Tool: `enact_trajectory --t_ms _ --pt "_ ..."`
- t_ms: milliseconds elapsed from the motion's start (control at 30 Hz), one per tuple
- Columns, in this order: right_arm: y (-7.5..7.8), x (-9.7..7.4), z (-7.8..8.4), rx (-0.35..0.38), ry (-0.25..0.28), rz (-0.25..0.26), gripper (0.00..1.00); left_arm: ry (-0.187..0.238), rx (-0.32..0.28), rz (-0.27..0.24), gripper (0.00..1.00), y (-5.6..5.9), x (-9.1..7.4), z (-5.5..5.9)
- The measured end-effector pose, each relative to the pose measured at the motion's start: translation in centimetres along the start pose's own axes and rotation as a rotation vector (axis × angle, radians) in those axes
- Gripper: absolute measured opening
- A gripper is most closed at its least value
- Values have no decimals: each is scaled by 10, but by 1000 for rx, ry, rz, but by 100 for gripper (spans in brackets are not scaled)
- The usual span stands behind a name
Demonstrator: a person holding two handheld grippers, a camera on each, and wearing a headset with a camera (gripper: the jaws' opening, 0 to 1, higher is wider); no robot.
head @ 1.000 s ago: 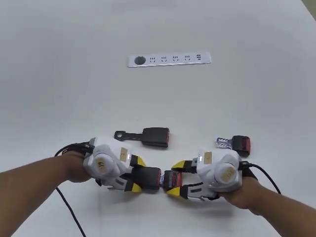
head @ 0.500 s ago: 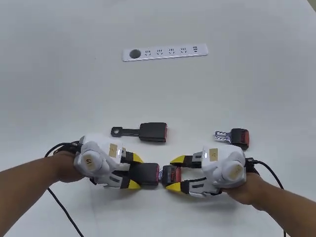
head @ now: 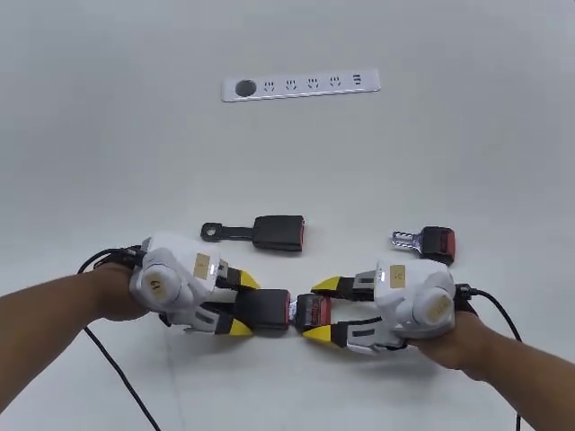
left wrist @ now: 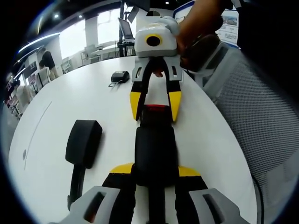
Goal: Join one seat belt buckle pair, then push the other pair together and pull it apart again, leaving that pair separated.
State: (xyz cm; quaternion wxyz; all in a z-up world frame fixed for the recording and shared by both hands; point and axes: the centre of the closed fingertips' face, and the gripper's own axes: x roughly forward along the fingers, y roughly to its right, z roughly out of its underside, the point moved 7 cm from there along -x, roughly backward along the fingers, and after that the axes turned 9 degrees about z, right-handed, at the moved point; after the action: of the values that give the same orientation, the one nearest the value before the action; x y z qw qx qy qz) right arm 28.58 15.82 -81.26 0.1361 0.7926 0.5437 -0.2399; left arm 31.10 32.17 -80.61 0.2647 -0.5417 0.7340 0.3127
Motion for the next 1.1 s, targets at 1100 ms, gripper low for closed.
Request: enact_trajectory --t_ms 1100 --pt "0 -2 2 7 -1 -8 33 -12 13 6 32 0 -1 1"
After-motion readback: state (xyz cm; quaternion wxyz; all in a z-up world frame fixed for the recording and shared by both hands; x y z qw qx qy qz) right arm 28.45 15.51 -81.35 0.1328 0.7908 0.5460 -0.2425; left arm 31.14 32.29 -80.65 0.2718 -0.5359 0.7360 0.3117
